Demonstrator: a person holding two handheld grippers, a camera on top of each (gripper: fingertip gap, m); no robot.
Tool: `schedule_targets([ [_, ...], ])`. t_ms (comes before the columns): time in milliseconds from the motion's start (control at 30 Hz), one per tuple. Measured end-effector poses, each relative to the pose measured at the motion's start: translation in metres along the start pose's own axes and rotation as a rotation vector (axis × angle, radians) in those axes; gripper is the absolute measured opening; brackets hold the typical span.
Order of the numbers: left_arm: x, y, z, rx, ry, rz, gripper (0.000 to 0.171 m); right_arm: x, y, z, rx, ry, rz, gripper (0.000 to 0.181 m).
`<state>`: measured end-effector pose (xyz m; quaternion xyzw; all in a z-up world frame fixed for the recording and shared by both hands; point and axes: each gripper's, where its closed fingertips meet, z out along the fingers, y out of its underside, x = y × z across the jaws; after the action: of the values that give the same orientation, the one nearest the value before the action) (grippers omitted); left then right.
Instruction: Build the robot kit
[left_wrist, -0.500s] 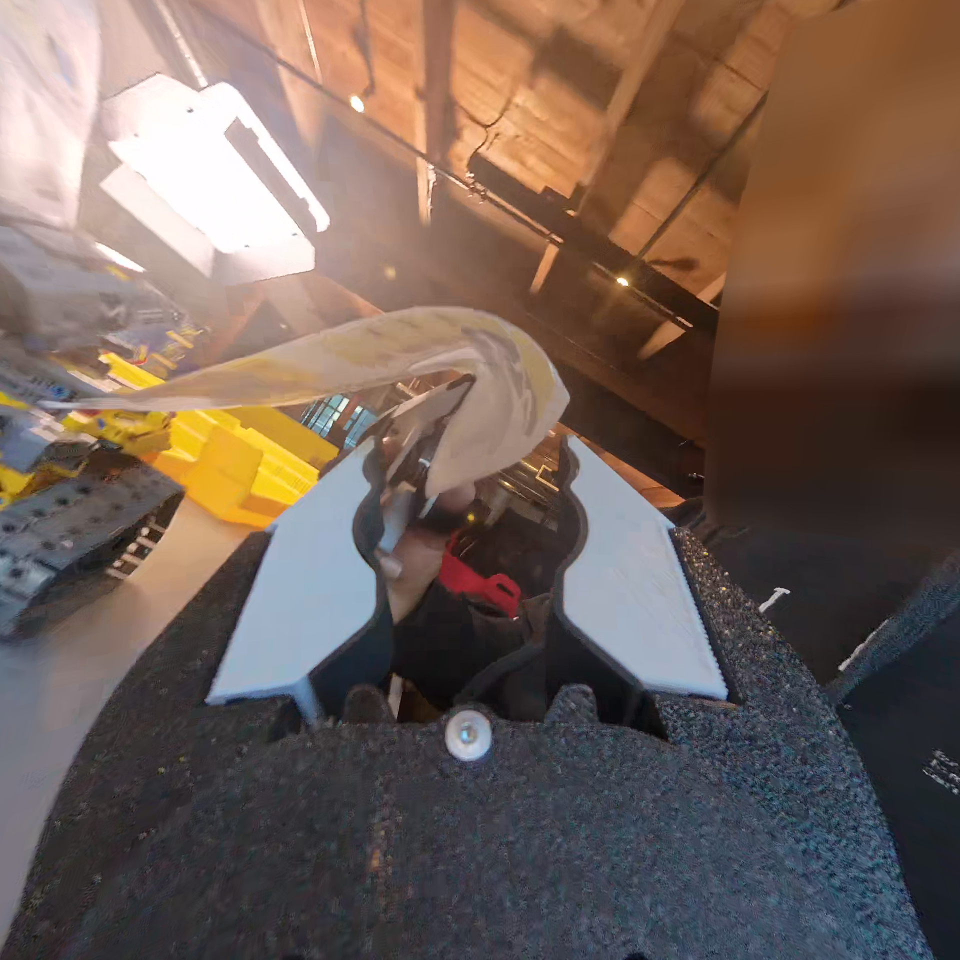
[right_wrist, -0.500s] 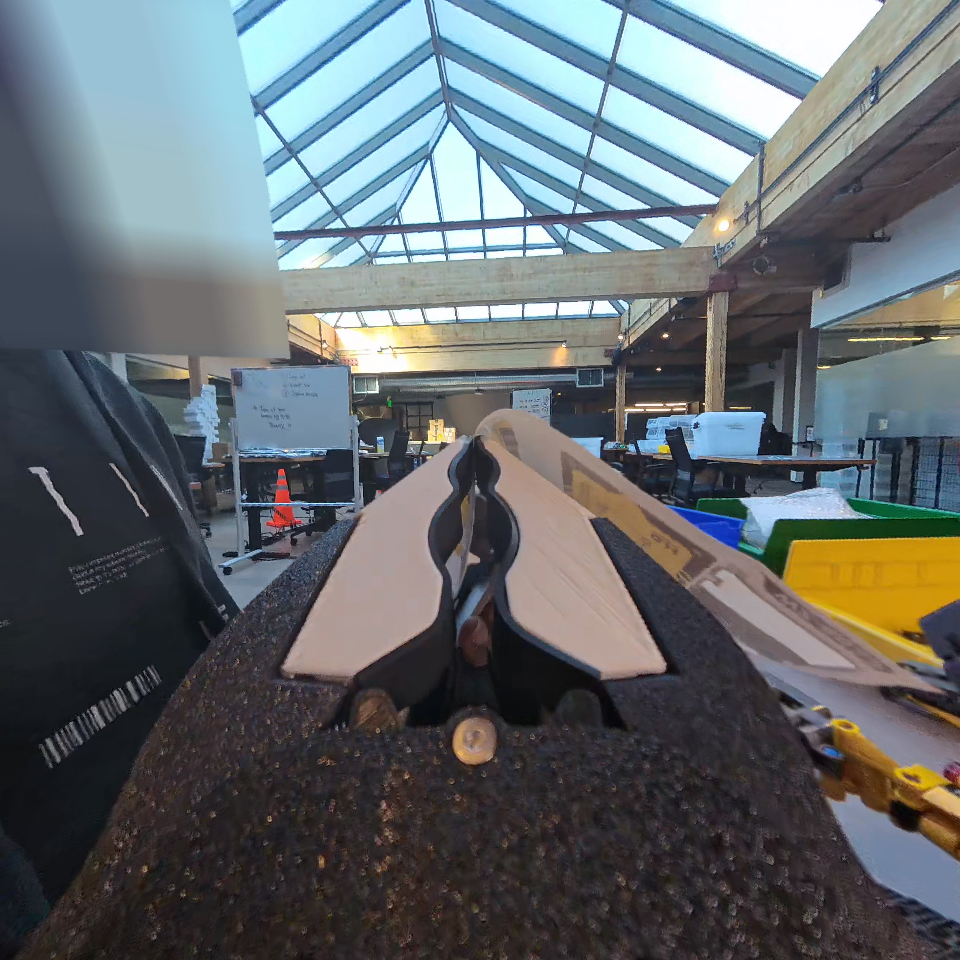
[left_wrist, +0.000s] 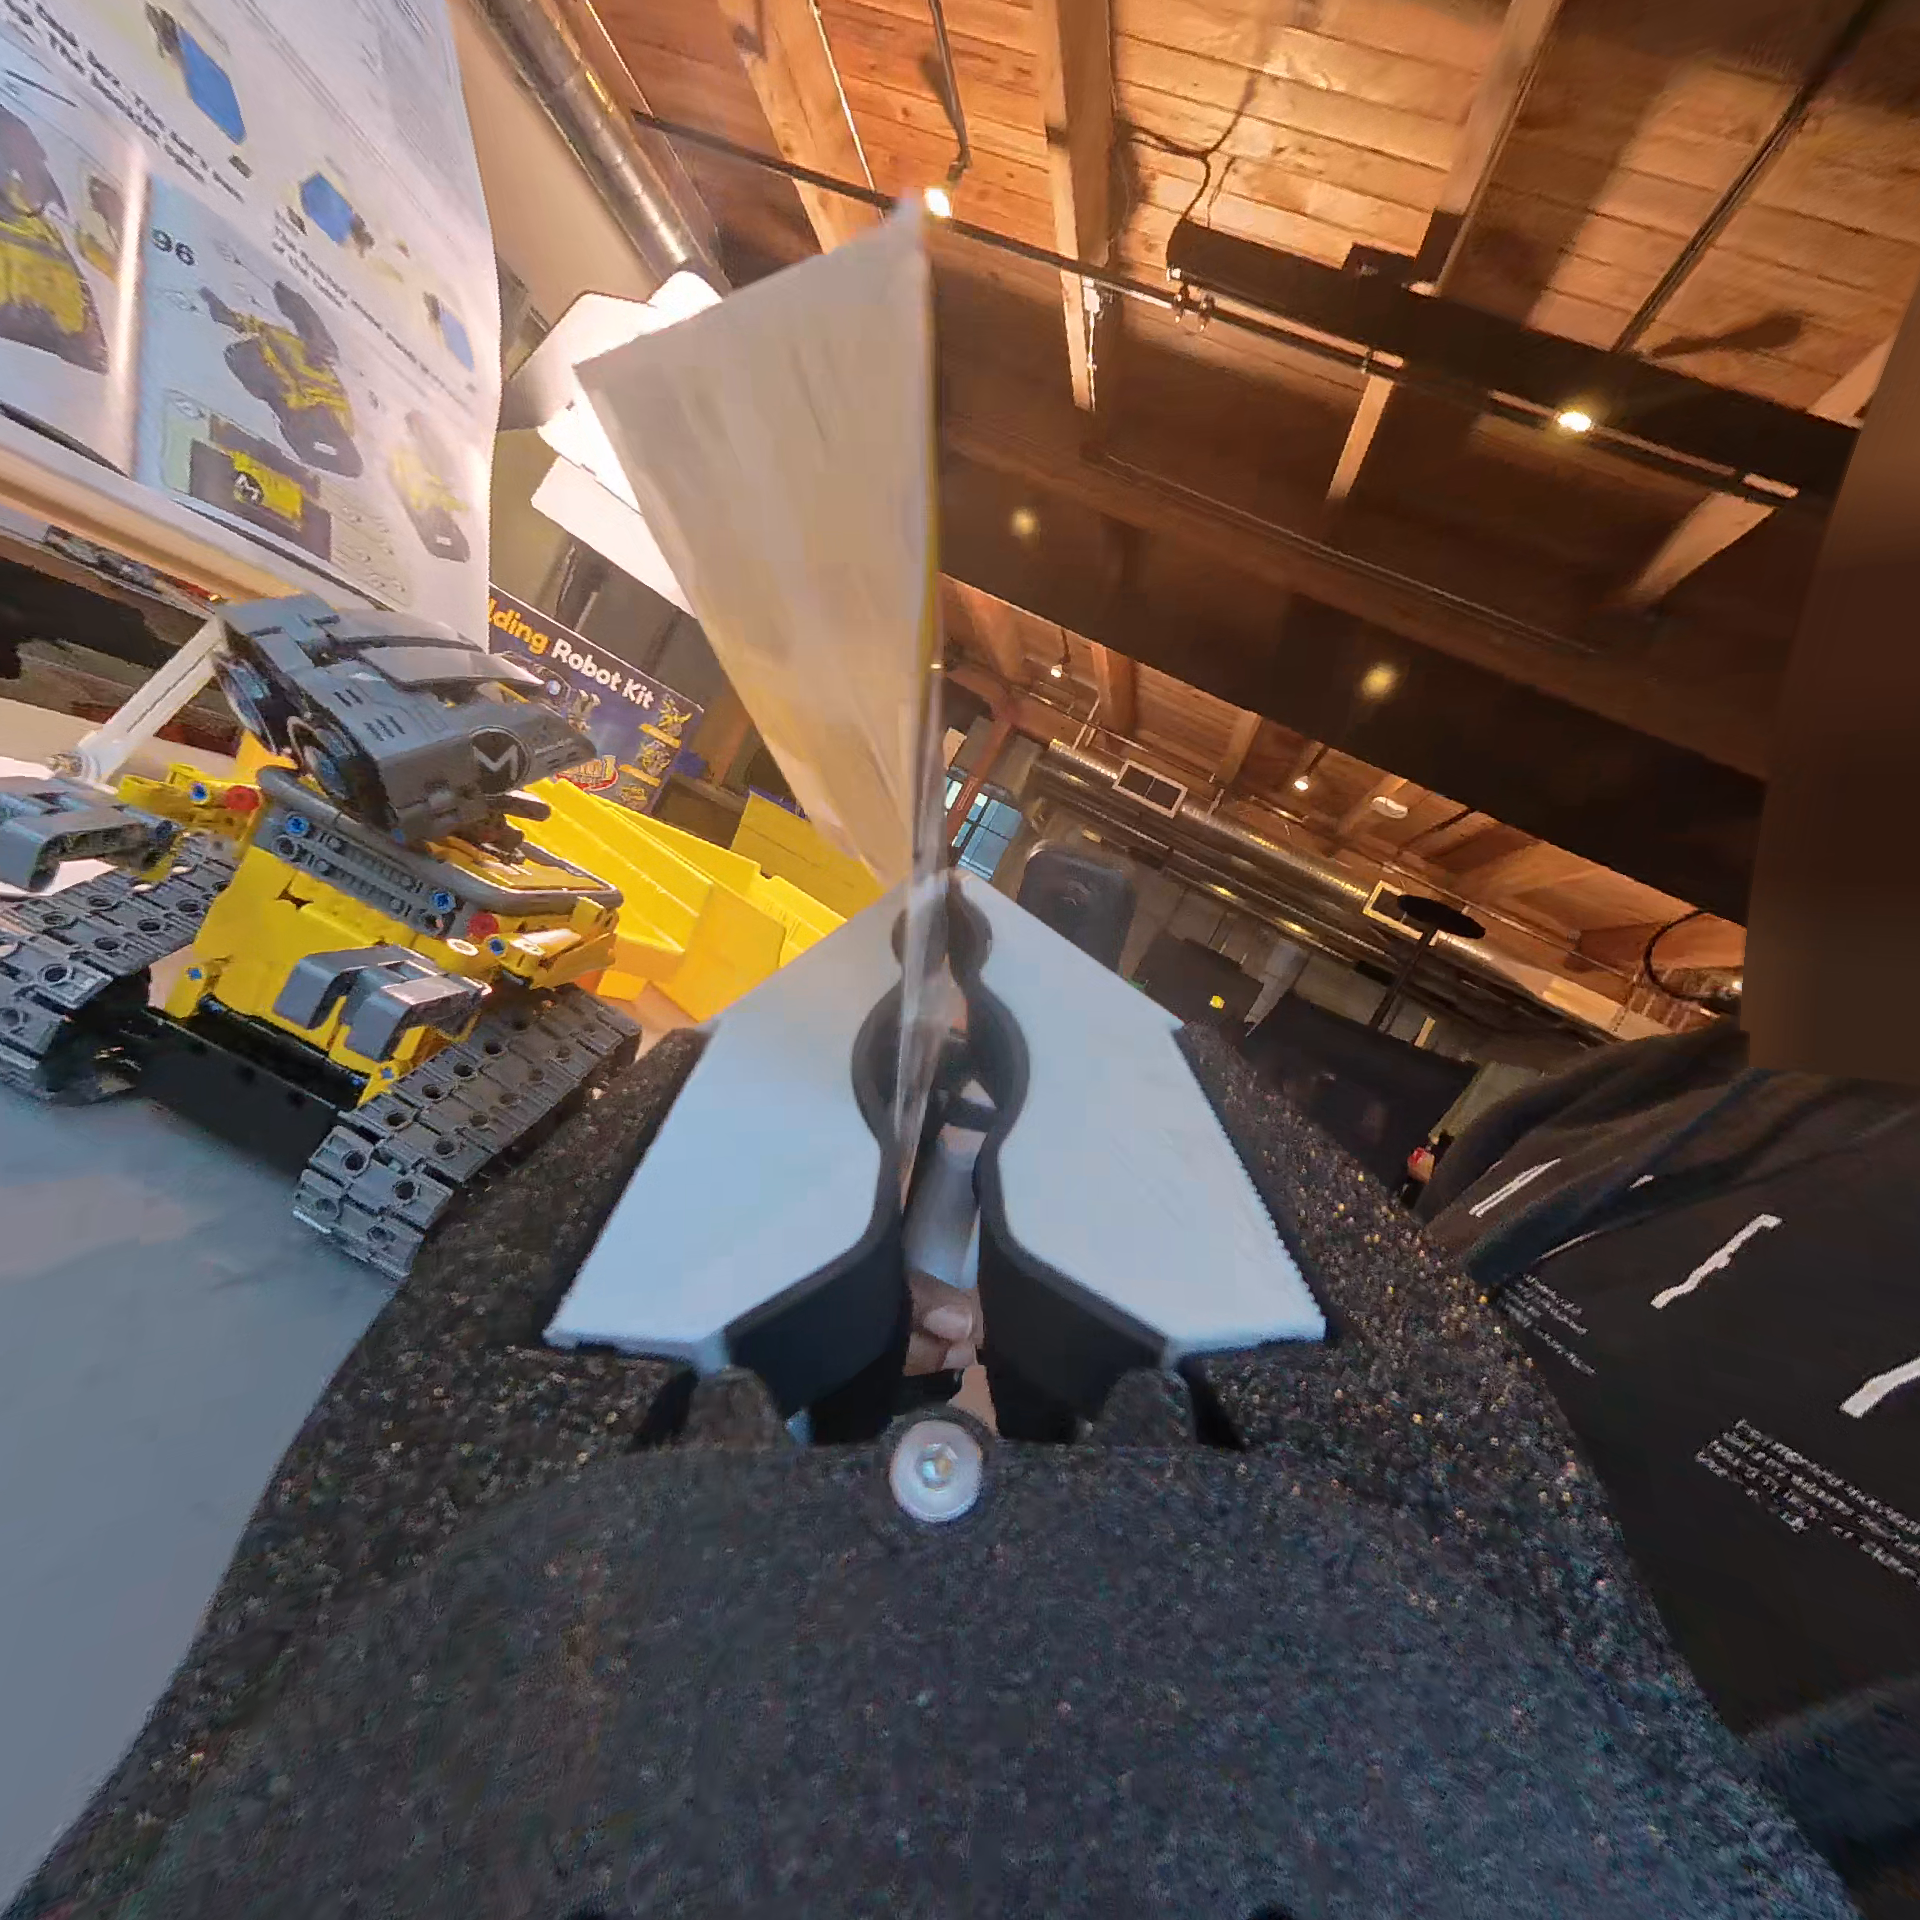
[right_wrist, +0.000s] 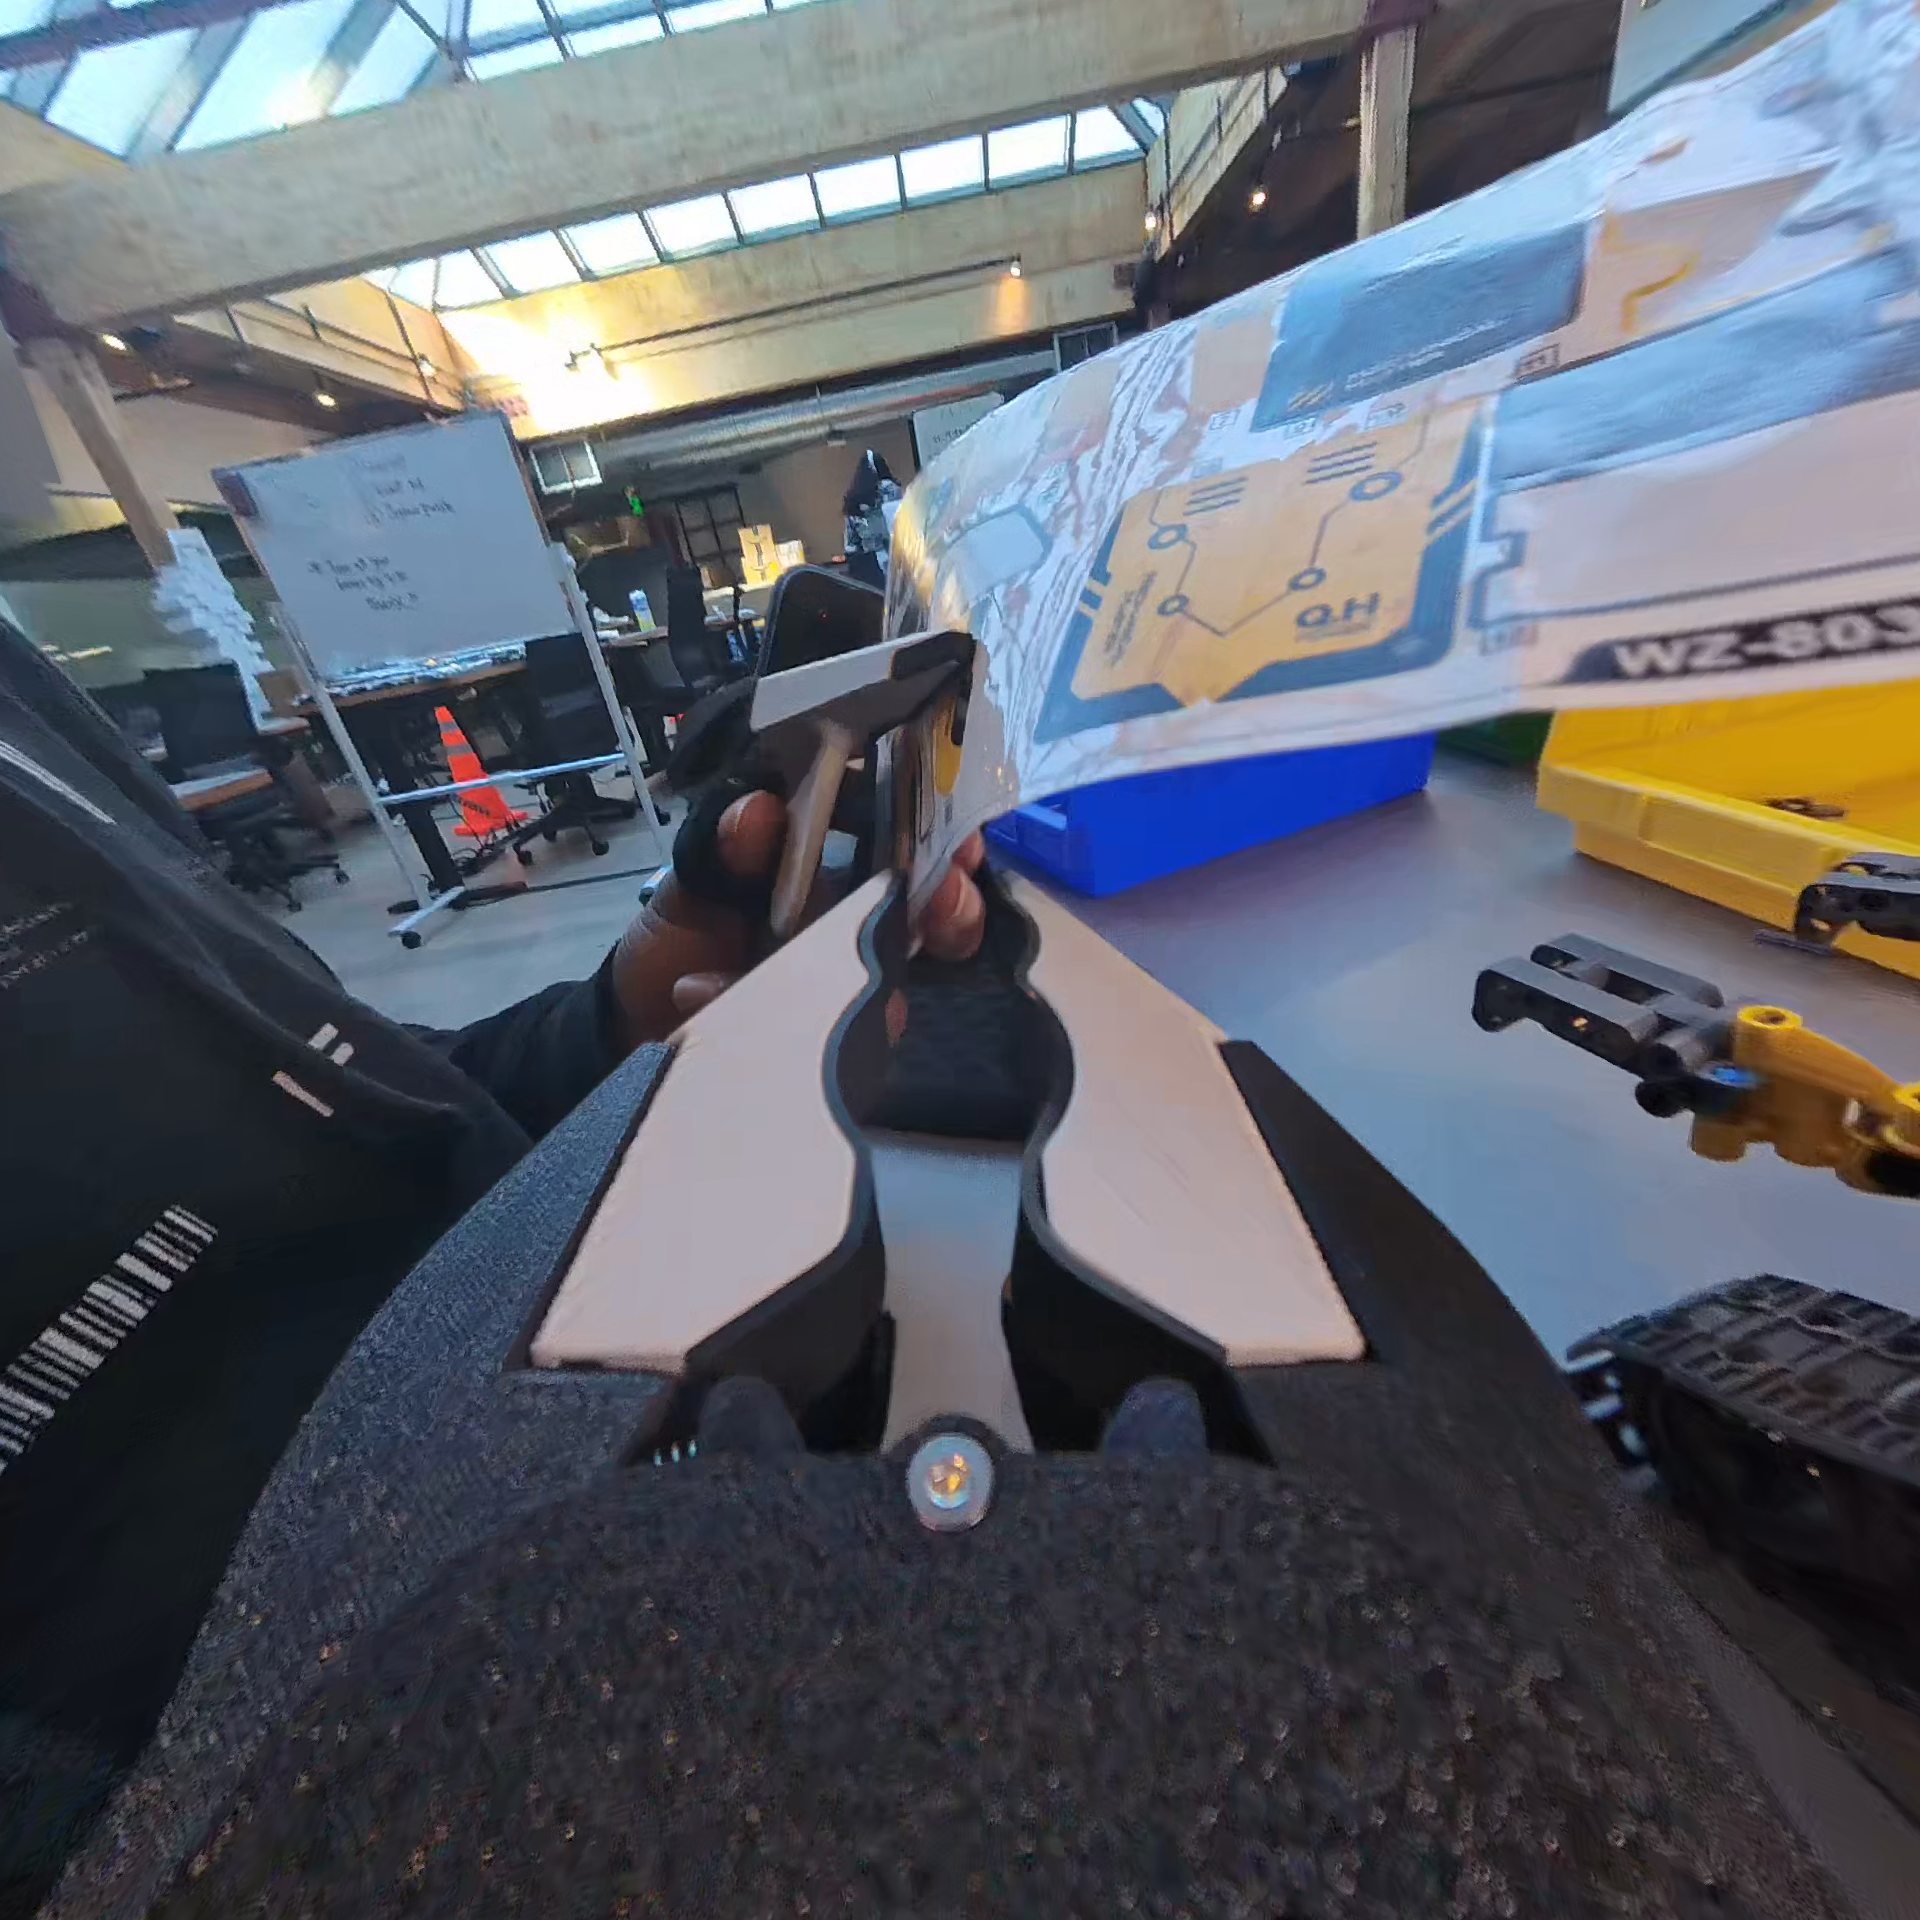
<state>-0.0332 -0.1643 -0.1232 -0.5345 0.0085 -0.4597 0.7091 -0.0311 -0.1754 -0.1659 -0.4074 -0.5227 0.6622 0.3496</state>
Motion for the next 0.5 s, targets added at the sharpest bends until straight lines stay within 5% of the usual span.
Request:
schedule_targets([
  [167, -0.008, -0.003, -0.004, -0.01, -0.058, -0.024, 0.0, 0.017, -0.014, -0.029, -0.019, 0.15, -0.045, 0.014],
  [367, -0.016, 0.007, 0.002, -0.043, -0.097, -0.11, 0.0, -0.006, -0.041, -0.029, -0.071, 0.278, -0.614, 0.024],
  [500, -0.007, 0.01, 0.007, -0.053, -0.064, -0.146, 0.0, 0.007, -0.02, -0.013, -0.225, 0.286, -0.738, 0.052],
])
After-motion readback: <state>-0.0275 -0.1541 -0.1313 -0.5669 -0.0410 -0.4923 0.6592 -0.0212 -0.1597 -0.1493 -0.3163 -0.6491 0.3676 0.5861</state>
